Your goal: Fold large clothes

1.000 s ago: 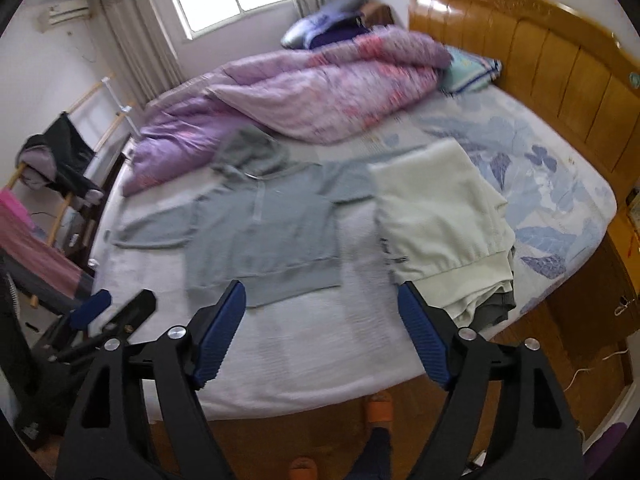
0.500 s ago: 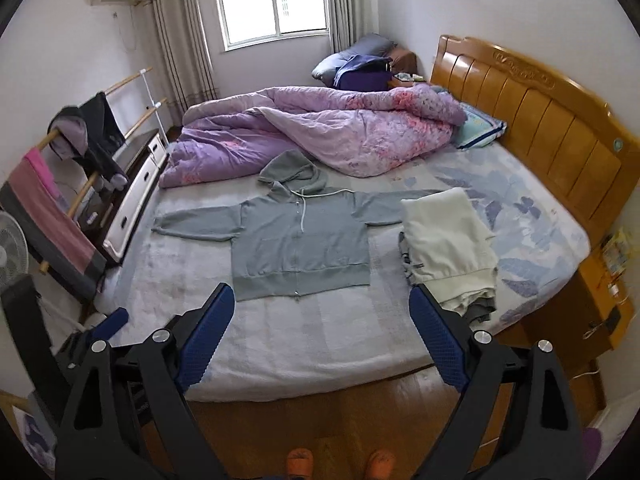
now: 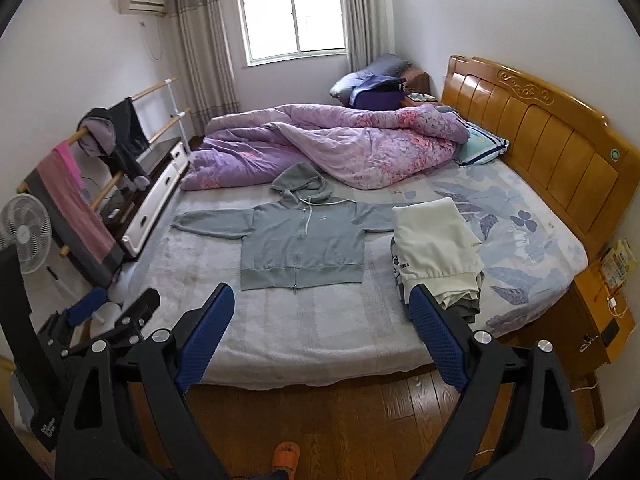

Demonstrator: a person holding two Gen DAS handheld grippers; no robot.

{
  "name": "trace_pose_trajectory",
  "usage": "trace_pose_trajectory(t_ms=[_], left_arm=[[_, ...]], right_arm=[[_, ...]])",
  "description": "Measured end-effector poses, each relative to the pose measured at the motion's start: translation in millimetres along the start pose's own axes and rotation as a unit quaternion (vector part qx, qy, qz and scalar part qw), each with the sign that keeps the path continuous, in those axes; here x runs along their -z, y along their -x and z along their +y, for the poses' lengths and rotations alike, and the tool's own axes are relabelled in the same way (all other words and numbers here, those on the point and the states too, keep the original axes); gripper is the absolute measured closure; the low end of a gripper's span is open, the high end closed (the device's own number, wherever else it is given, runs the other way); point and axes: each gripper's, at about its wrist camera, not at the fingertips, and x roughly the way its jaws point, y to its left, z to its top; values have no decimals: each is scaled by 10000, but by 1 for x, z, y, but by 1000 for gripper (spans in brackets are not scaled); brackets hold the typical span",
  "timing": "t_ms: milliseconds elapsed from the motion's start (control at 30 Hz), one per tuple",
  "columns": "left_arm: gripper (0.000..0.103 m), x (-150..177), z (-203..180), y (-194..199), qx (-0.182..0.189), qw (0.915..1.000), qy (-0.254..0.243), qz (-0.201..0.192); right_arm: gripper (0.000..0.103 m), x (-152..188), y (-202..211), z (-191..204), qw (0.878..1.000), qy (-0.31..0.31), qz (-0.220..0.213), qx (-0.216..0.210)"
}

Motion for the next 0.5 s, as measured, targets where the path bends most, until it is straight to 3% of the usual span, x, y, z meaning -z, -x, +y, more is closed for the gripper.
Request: trace_pose_trajectory(t_ms=[267, 500], left_arm=[[9, -3, -43, 86, -196, 9989, -179, -388], [7, -9, -63, 125, -283, 9973, -351, -587]], right_arm=[[12, 14, 72, -29, 9989, 120, -377, -240], [11, 8, 113, -35, 9959, 203, -819, -320]])
